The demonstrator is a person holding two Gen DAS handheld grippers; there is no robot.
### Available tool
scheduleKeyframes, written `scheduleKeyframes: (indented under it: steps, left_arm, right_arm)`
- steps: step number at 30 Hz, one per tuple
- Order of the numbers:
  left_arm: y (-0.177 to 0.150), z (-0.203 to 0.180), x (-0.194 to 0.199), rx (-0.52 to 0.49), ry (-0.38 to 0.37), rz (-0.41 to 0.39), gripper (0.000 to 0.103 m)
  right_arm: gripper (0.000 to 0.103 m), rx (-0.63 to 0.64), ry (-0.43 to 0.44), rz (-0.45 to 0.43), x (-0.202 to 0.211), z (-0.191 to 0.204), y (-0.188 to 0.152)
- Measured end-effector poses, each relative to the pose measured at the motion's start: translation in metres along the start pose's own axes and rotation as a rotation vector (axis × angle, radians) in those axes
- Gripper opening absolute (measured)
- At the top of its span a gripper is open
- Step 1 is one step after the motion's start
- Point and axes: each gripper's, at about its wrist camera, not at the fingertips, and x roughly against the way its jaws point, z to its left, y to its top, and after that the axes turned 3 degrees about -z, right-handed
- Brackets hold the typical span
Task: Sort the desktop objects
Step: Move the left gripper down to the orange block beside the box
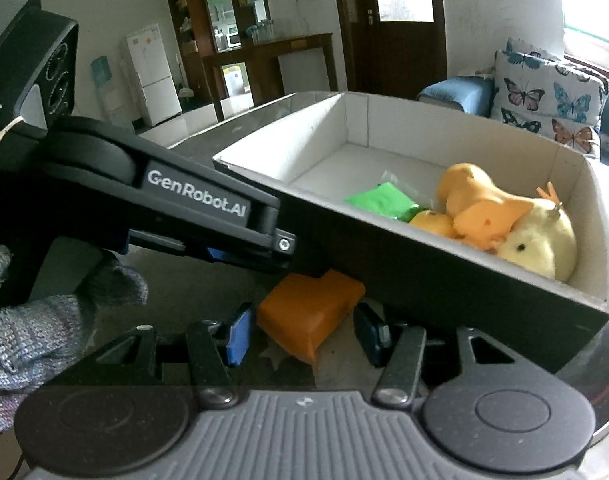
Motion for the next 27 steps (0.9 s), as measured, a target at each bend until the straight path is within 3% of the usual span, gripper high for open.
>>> scheduleKeyframes:
  steps: [19,27]
  left_arm:
    - [-0.004,0.006,-0.006,0.030,-0.018,0.020,0.033]
    - [-0.011,0.000,0.018,0.029,-0.018,0.004,0.033]
  right_arm:
    - [0.054,0.013,-0.011,0.014,-0.005,0.010,-0.005]
    - [0.052,0.045,-0.007,-0.003,0.010,0.020,-0.006]
